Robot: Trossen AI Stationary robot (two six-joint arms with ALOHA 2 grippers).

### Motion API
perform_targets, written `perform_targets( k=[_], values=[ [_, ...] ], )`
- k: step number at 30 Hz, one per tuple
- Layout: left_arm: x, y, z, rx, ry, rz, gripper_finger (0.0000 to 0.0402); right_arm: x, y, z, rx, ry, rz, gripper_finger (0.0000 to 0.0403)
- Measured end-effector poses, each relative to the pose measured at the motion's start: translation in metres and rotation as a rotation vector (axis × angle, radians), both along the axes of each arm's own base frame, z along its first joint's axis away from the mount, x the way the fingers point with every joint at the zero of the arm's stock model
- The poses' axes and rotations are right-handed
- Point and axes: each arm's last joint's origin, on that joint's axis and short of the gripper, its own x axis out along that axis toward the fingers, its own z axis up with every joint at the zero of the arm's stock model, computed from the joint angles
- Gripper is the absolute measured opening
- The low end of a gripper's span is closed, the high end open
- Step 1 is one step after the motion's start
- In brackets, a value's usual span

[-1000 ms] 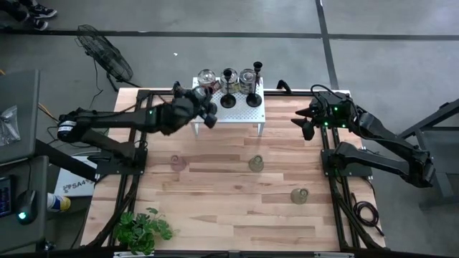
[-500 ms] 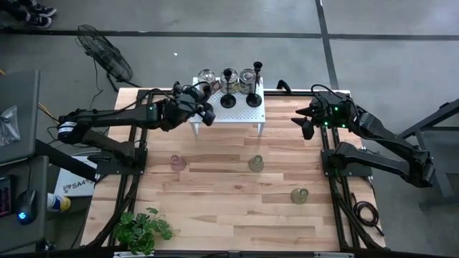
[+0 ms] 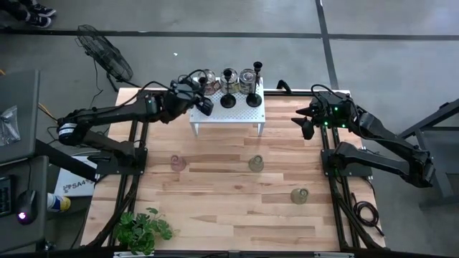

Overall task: Pick & Place candle stick holders
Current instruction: Align the black candle holder on the shelf with the other black candle holders

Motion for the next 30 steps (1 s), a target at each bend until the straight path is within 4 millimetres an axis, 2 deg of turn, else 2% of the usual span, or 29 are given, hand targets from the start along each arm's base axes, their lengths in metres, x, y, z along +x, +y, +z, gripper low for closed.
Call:
perform_targets(
  k=[14, 30],
  values=[
    [0.007, 0.016, -0.007, -0.037, -0.033, -0.003, 0.0006, 0.0, 0.0, 0.0, 0.004, -0.002, -0.002, 0.0207],
    [0.007, 0.017, -0.006, -0.029, -0.059, 0.047, 0.0006, 0.0, 0.0, 0.0, 0.006, 0.001, -0.003, 0.0207]
  ],
)
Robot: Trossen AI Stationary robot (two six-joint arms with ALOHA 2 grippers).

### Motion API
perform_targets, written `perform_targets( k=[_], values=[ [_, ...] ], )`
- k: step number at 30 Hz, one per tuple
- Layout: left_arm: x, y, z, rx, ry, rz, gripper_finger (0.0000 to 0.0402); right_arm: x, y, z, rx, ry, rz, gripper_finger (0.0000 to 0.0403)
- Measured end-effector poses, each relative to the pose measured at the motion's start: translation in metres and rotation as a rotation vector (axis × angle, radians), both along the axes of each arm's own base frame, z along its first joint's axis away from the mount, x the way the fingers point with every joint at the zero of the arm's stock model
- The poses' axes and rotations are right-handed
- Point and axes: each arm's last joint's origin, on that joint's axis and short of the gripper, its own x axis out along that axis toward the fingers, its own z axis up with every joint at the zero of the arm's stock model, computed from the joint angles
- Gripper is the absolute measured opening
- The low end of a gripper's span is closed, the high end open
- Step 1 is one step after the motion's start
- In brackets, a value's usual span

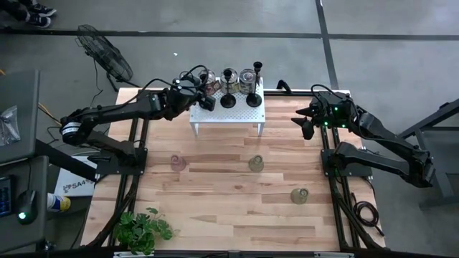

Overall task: Pick & Place candle stick holders
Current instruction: Align the black candle holder on the shelf with the other black candle holders

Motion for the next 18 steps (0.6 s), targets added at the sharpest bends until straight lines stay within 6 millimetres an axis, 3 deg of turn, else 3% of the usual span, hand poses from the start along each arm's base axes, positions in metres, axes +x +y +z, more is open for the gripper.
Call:
perform_targets(
  k=[18],
  values=[
    [0.009, 0.004, -0.01, -0.022, -0.008, 0.047, 0.0006, 0.0, 0.0, 0.0, -0.003, -0.004, 0.0, 0.0207]
  ],
)
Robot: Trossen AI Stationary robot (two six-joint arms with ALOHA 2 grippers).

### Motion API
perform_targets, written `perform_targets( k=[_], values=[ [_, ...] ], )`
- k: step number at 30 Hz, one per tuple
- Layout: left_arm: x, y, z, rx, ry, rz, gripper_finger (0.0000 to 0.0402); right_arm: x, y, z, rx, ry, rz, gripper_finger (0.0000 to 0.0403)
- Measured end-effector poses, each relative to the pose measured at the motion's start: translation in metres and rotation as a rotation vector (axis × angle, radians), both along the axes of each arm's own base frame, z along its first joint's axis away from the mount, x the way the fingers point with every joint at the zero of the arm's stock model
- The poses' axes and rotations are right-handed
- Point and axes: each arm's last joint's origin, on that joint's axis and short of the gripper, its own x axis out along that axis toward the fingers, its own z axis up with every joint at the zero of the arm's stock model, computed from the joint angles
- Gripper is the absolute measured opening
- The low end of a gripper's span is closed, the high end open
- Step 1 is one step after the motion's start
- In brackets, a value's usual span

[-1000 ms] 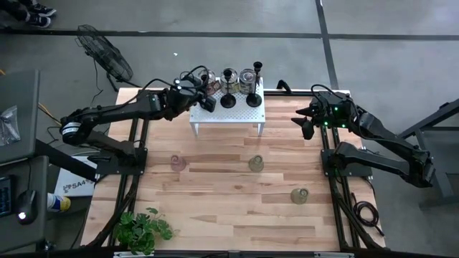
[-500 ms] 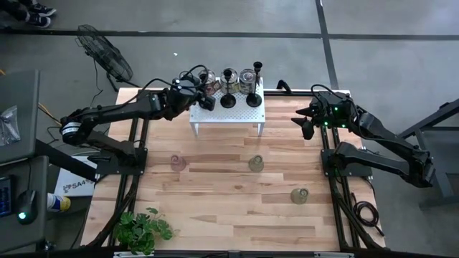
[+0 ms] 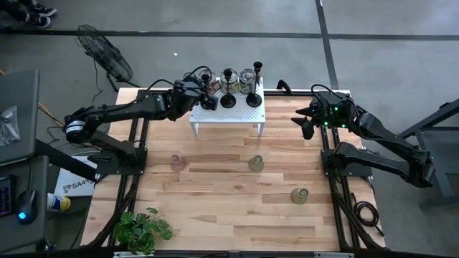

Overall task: Pick & Place candle stick holders
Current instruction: Align the black candle holder on the shelf with the other black candle holders

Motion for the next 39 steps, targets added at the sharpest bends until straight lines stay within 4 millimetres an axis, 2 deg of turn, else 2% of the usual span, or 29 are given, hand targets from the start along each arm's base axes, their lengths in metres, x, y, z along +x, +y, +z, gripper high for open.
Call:
perform_targets(
  k=[15, 24, 39],
  values=[
    [0.0028, 0.0014, -0.0028, 0.008, 0.012, 0.019, 0.0007, 0.0, 0.0, -0.0002, -0.001, 0.002, -0.001, 0.0207],
    [0.0021, 0.0012, -0.0076, -0.004, 0.053, 0.009, 0.0073, 0.0, 0.0, -0.0003, -0.002, 0.003, 0.001, 0.0207],
    [-0.0028, -0.0005, 0.0, 0.032, 0.069, -0.005, 0.0129, -0.0009, 0.0006, -0.0019, 0.009, 0.02, 0.0, 0.0207]
  ],
)
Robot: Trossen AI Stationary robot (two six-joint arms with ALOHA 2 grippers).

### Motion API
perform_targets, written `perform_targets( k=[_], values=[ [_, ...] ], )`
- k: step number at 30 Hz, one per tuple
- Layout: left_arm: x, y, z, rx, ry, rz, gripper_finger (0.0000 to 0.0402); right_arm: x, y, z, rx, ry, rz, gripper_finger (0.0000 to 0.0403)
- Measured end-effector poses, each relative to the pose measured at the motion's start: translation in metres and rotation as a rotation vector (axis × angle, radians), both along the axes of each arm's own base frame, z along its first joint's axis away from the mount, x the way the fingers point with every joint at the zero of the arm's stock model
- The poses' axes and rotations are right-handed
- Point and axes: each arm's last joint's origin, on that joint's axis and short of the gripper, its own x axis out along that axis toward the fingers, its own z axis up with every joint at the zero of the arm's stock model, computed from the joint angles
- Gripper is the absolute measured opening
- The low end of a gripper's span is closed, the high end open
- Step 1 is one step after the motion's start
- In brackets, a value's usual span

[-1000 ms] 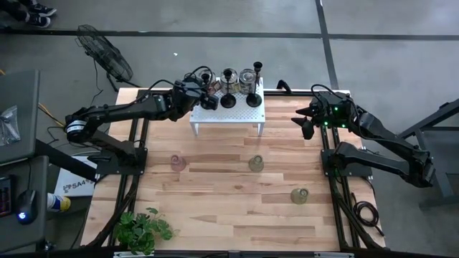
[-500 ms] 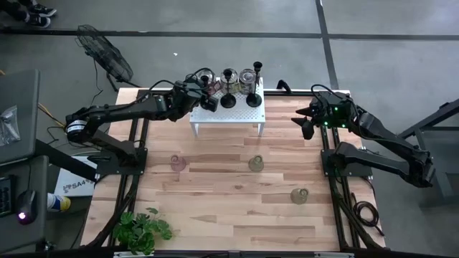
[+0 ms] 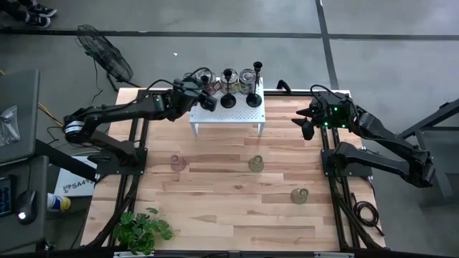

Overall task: Pick & Place candle stick holders
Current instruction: Align the black candle holder on the shelf with the other black candle holders, then put the right transparent candle holder on the shelf

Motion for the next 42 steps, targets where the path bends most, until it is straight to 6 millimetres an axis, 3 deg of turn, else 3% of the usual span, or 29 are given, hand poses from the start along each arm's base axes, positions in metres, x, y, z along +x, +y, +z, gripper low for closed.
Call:
perform_targets(
  k=[11, 18, 28, 42],
  values=[
    [-0.031, -0.013, 0.013, -0.046, 0.084, -0.056, 0.0209, -0.002, 0.0, -0.002, -0.015, 0.041, -0.006, 0.0207],
    [-0.052, -0.045, 0.023, -0.072, 0.126, -0.167, 0.0212, -0.01, 0.007, -0.008, 0.031, 0.1, -0.002, 0.0207],
    [-0.064, -0.089, 0.028, -0.009, 0.161, -0.224, 0.0212, -0.013, 0.012, -0.003, 0.13, -0.003, 0.01, 0.0207],
    [-0.065, -0.108, 0.028, 0.043, 0.167, -0.227, 0.0212, -0.002, 0.036, -0.004, 0.459, -0.068, 0.158, 0.0207]
  ],
)
